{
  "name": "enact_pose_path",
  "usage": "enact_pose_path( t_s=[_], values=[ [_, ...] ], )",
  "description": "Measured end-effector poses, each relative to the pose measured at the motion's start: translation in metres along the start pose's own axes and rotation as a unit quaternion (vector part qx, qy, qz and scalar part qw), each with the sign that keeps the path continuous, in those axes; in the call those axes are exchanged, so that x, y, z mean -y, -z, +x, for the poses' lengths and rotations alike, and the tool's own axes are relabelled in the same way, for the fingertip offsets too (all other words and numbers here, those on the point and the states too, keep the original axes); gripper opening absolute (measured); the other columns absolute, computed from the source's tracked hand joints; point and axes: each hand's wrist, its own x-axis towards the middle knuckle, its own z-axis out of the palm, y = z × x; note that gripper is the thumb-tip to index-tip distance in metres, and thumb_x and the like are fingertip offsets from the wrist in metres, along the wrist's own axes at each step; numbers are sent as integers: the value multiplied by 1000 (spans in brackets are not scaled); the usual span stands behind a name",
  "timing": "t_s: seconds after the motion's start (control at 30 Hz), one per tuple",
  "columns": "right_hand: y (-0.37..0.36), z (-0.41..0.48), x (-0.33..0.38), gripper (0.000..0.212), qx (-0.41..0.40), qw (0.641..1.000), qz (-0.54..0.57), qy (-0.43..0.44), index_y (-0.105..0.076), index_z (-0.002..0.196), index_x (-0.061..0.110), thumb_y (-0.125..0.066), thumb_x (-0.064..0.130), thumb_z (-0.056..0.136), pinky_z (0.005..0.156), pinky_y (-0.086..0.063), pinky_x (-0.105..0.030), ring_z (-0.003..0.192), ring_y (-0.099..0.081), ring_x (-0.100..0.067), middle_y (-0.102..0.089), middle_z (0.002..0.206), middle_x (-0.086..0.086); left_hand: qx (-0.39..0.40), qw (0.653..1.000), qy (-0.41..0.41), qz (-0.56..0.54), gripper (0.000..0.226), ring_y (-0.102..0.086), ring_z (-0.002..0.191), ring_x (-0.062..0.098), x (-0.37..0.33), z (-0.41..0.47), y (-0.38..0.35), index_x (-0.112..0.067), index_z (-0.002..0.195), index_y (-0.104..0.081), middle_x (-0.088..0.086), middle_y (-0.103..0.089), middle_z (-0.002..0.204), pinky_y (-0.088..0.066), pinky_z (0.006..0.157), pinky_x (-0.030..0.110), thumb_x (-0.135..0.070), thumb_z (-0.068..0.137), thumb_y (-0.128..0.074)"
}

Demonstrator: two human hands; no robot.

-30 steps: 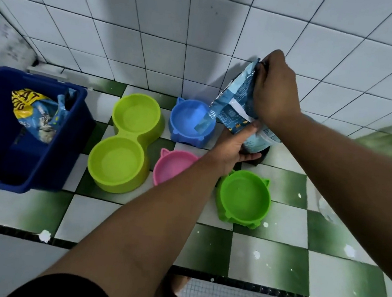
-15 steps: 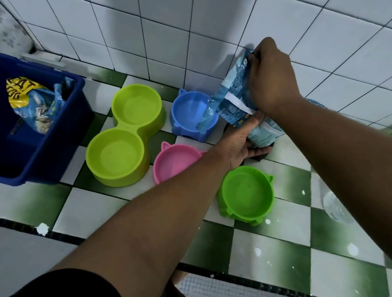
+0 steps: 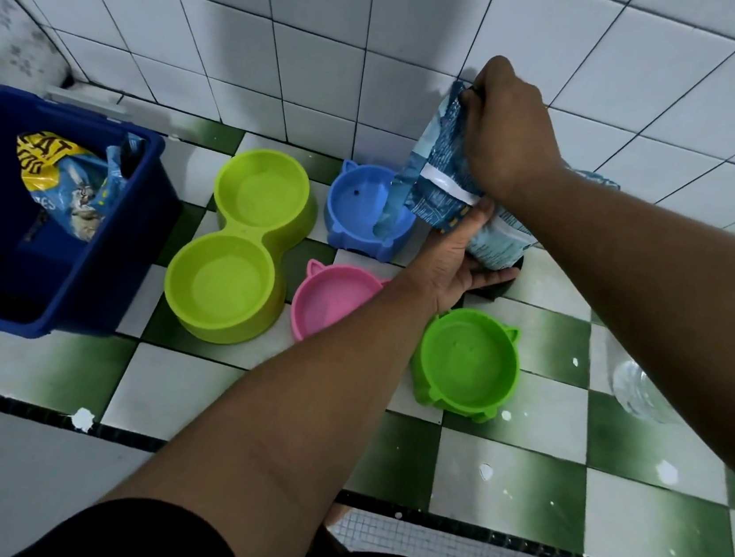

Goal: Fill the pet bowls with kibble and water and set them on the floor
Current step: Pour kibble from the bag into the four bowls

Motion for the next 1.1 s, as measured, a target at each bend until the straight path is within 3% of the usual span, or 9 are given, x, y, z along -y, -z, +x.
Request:
enact_pose_path(
  t_s=[0.17, 0.3, 0.4, 0.67, 0.87, 1.1],
  values=[
    [-2, 3, 2, 23, 17, 1000, -14, 4, -50, 111, -1, -38, 17, 104, 66, -34, -36, 79, -47, -28, -61, 99, -21, 14, 1000, 14, -14, 36, -63, 110, 37, 3, 5, 0, -10, 120, -60, 18, -65, 117, -59, 88, 54, -40, 99, -63],
    [-4, 6, 4, 20, 30, 999, -33, 14, -50, 111, 0, -39, 16, 103, 67, -41, -39, 80, -52, -30, -61, 99, -18, 11, 1000, 14, -23, 44, -61, 114, 39, 6, 8, 0, -7, 127, -58, 22, -62, 125, -51, 100, 59, -41, 99, -62],
    [-6, 7, 2, 16, 35, 998, -50, 21, -50, 109, 0, -41, 11, 101, 68, -45, -44, 82, -55, -34, -61, 98, -20, 20, 999, 11, -33, 36, -60, 116, 40, 7, 10, -1, -10, 119, -59, 23, -60, 128, -47, 105, 61, -40, 100, -62],
    [-6, 9, -2, 18, 29, 998, -46, 30, -50, 108, 0, -41, 13, 102, 67, -44, -44, 81, -56, -35, -61, 97, -20, 18, 999, 9, -44, 58, -55, 130, 45, 8, 14, -3, -4, 141, -51, 27, -55, 143, -49, 102, 61, -41, 98, -64],
    [-7, 11, -2, 18, 31, 998, -43, 33, -50, 106, 0, -40, 14, 102, 66, -44, -45, 76, -54, -33, -60, 93, -19, 18, 999, 7, -33, 45, -61, 116, 39, 8, 15, -2, -7, 128, -57, 23, -61, 126, -50, 102, 59, -42, 99, -61],
    [-10, 16, -1, 12, 32, 997, -53, 53, -50, 107, 2, -44, 4, 97, 62, -42, -40, 73, -50, -27, -58, 90, -16, 11, 999, 8, -37, 40, -61, 114, 37, 5, 17, -4, -9, 118, -61, 21, -62, 122, -50, 103, 57, -44, 99, -62]
  ],
)
